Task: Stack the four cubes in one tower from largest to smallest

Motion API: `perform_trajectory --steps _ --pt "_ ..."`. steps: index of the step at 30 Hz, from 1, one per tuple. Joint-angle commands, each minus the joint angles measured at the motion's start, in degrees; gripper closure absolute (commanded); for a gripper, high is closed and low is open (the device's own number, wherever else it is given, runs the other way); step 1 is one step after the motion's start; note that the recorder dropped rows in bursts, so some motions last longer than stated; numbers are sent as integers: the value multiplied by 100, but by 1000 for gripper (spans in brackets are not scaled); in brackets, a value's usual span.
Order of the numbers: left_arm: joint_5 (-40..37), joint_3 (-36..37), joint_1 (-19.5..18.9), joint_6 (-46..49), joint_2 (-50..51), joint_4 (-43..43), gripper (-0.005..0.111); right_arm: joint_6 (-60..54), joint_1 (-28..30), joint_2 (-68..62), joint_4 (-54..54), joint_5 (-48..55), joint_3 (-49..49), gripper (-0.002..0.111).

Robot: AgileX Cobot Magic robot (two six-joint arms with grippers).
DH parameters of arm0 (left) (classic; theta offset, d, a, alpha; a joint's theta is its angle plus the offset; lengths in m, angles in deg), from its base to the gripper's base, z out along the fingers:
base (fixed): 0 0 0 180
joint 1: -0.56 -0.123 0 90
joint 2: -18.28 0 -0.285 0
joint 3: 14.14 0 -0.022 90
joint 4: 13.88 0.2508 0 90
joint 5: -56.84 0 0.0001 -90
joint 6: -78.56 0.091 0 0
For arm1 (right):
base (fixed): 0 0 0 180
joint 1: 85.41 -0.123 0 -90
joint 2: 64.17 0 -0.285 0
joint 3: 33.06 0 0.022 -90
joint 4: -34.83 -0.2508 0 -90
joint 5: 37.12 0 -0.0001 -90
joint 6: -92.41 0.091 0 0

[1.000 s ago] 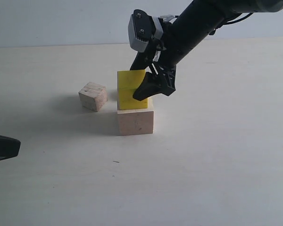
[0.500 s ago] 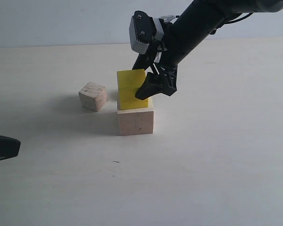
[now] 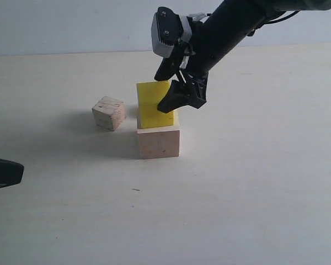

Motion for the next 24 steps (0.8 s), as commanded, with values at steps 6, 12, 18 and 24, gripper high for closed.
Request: perform_trajectory --steps 6,12,18,24 --pt "-15 -33 35 14 9 -49 107 315 5 663 -71 48 -15 38" --pt "24 -33 35 14 9 -248 107 1642 5 1319 -71 2 -15 68" --pt "114 -33 35 14 9 -963 107 3343 5 2025 9 -193 -15 108" --pt "114 -33 35 14 9 -1098 107 5917 16 2462 1369 -509 -441 108"
